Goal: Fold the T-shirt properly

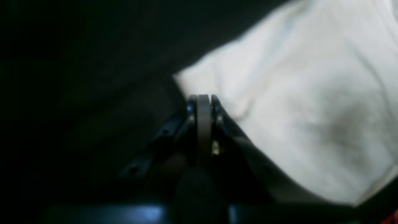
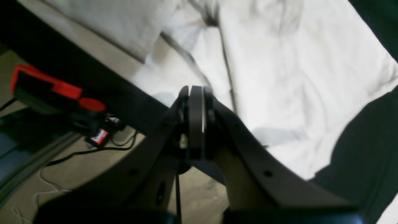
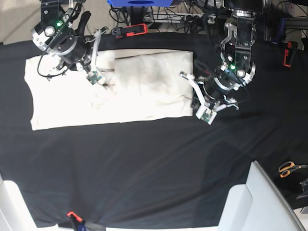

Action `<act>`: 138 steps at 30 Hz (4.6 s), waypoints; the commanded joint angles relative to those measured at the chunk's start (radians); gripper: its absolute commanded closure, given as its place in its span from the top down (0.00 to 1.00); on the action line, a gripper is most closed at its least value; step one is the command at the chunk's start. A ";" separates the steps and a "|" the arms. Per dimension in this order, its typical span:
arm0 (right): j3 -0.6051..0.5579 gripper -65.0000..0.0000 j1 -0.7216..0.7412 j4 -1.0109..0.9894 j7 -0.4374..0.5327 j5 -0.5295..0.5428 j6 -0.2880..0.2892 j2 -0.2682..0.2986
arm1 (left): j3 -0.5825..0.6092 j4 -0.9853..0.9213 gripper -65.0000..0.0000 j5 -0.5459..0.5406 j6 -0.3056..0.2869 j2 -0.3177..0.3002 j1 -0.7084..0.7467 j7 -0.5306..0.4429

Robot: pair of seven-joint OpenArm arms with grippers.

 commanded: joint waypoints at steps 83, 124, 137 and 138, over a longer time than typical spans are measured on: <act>0.456 0.03 0.110 -0.001 0.010 0.005 0.005 -0.040 | 0.408 -0.293 0.00 -0.005 0.134 0.192 -0.053 -0.195; 0.956 0.69 0.535 -0.521 -0.435 0.684 0.077 0.195 | -0.302 0.178 0.00 -0.036 0.127 -0.009 0.278 -0.034; 0.791 0.97 0.618 -1.226 -0.245 0.994 0.077 0.445 | -0.440 0.173 0.00 -0.502 0.127 -0.125 0.381 -0.034; 0.783 0.94 0.618 -1.238 -0.239 0.994 0.077 0.447 | -0.440 0.173 0.00 -0.502 0.127 -0.125 0.384 -0.034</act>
